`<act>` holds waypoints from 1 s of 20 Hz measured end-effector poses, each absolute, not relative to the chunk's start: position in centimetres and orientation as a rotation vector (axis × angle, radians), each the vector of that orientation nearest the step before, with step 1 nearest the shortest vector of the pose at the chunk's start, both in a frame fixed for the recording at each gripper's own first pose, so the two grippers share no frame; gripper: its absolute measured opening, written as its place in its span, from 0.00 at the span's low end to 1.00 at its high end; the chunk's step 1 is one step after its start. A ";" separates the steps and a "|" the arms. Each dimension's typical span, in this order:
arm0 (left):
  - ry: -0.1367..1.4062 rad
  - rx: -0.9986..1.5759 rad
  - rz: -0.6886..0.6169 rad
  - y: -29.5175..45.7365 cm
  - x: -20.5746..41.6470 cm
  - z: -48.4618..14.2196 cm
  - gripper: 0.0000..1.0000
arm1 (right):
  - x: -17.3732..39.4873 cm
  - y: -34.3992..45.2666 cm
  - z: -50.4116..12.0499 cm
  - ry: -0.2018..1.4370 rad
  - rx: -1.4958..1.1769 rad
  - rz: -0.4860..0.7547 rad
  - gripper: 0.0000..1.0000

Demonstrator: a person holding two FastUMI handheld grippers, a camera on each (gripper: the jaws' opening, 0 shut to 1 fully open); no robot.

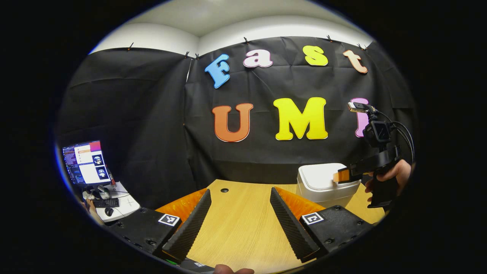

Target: Press the lid of the desktop garbage bin to open it, pick up the crumpled paper on the desktop and throw it into the bin, then pick up the pop can on the desktop and drop it into the bin, and finally close the garbage bin lid.

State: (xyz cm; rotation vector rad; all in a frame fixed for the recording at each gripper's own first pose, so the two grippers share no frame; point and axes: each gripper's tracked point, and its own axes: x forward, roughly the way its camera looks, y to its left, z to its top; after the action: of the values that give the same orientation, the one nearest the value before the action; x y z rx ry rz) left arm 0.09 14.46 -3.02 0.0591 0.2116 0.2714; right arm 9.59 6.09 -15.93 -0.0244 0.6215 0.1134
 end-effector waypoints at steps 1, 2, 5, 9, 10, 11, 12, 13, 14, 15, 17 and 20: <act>0.212 0.059 0.269 14.4 0.2 -3.1 1.00 | 9.4 6.2 -16.2 0.622 -0.025 0.112 0.96; 0.213 0.058 0.264 14.2 0.3 -3.2 1.00 | 9.3 6.2 -16.3 0.612 -0.041 0.116 0.95; 0.217 0.054 0.244 13.5 0.7 -3.4 1.00 | 9.3 6.2 -16.5 0.545 -0.055 0.125 0.97; 0.204 0.057 0.212 12.4 1.3 -3.0 1.00 | 9.0 6.3 -16.5 0.505 -0.050 0.110 0.96; 0.201 0.060 0.206 12.1 1.5 -2.9 1.00 | 8.9 6.5 -16.3 0.495 -0.038 0.117 0.96; 0.197 0.065 0.197 11.9 1.7 -2.7 1.00 | 9.0 6.5 -16.1 0.488 -0.028 0.123 0.97; 0.192 0.070 0.191 11.8 2.0 -2.5 1.00 | 8.9 6.4 -16.1 0.482 -0.030 0.131 0.96; 0.187 0.070 0.182 11.7 2.3 -2.2 1.00 | 9.1 6.2 -15.6 0.466 -0.033 0.117 0.96; 0.179 0.070 0.174 11.5 2.7 -1.8 1.00 | 9.2 6.0 -14.8 0.445 -0.034 0.112 0.97; 0.167 0.068 0.169 11.4 3.1 -1.4 1.00 | 9.0 5.8 -14.0 0.420 -0.031 0.116 0.96; 0.141 0.064 0.147 10.7 4.2 -0.2 1.00 | 8.6 4.6 -12.3 0.359 -0.042 0.115 0.96; 0.103 0.070 0.106 9.6 5.9 1.5 1.00 | 8.0 1.1 -9.5 0.270 -0.036 0.088 0.96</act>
State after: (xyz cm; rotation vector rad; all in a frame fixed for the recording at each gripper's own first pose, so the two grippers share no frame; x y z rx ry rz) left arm 5.93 9.58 1.54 0.0700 0.1033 0.1057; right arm 7.96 1.09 -9.54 -0.0359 0.2696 0.0878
